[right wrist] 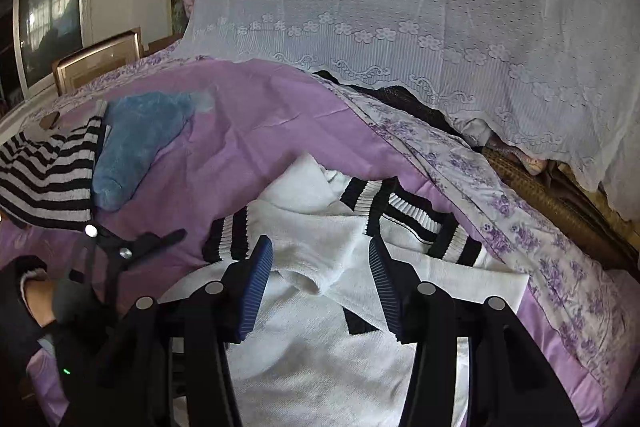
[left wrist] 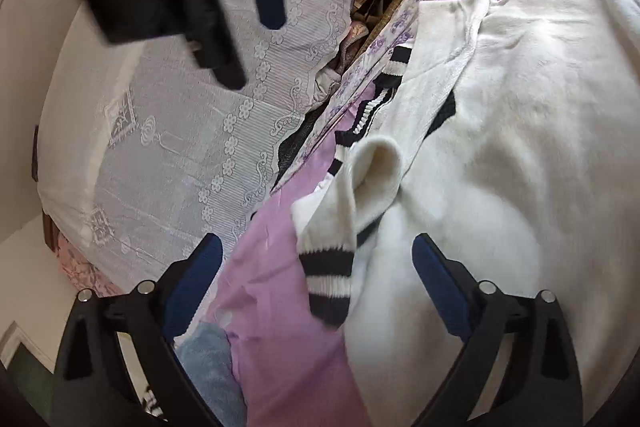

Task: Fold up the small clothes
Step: 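Carry the second sleeve with the left tool across the sweater front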

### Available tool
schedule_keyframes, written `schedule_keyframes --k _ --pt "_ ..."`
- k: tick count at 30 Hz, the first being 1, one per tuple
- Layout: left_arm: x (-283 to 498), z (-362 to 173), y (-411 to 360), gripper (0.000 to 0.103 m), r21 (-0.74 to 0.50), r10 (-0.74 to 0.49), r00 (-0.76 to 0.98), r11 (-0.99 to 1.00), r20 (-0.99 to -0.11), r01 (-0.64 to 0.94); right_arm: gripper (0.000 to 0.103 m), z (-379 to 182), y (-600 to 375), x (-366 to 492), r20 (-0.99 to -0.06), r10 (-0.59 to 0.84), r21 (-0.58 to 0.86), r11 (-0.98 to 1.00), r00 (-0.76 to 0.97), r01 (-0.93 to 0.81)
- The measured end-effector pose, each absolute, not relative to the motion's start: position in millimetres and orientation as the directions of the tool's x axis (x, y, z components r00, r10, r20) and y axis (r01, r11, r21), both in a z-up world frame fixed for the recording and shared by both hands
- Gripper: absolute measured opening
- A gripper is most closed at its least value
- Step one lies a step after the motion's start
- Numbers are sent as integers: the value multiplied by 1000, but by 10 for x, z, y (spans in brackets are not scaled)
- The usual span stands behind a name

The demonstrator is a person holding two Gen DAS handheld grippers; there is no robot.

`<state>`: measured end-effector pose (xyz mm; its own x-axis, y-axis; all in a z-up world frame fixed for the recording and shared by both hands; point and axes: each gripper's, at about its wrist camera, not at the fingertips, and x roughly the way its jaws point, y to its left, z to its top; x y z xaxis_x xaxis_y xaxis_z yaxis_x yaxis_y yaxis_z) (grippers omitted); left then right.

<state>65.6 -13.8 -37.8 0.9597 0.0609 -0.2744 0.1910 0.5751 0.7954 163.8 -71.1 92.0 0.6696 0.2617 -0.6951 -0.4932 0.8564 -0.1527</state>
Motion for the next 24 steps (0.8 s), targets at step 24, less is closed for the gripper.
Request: schedule_keyframes --k 24 --pt "1251 -244 1368 94 75 -83 726 980 -683 182 15 -438 565 1690 -718 142 -496 582 681 -644"
